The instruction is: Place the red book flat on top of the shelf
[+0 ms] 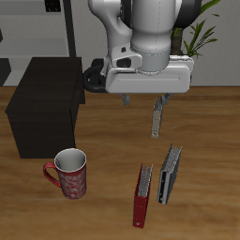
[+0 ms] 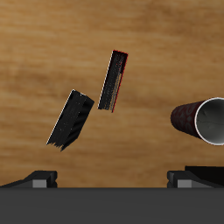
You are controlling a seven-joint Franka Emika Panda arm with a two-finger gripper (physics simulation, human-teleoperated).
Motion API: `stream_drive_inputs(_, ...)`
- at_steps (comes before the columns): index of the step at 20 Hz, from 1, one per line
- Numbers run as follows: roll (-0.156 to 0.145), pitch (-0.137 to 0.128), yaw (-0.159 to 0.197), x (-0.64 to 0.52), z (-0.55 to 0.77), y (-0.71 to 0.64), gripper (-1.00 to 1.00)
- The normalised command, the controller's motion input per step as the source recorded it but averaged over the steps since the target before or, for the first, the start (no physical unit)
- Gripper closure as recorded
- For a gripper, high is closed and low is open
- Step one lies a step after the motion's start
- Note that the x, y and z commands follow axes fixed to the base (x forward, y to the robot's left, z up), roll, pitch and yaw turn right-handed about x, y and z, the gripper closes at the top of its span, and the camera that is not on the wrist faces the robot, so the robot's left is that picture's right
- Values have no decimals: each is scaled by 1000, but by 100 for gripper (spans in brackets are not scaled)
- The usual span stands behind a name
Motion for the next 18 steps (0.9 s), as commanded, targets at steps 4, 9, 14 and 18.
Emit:
stream_drive_inputs(4, -10, -7, -12, 197, -125, 109, -100)
stream_drive_inputs(9, -13, -17, -8, 207, -43, -13, -100)
stream_drive_inputs(14, -3, -28, -18, 330, -12, -66, -100)
stream_drive_inputs(18, 7, -16, -11, 209, -41, -118, -100)
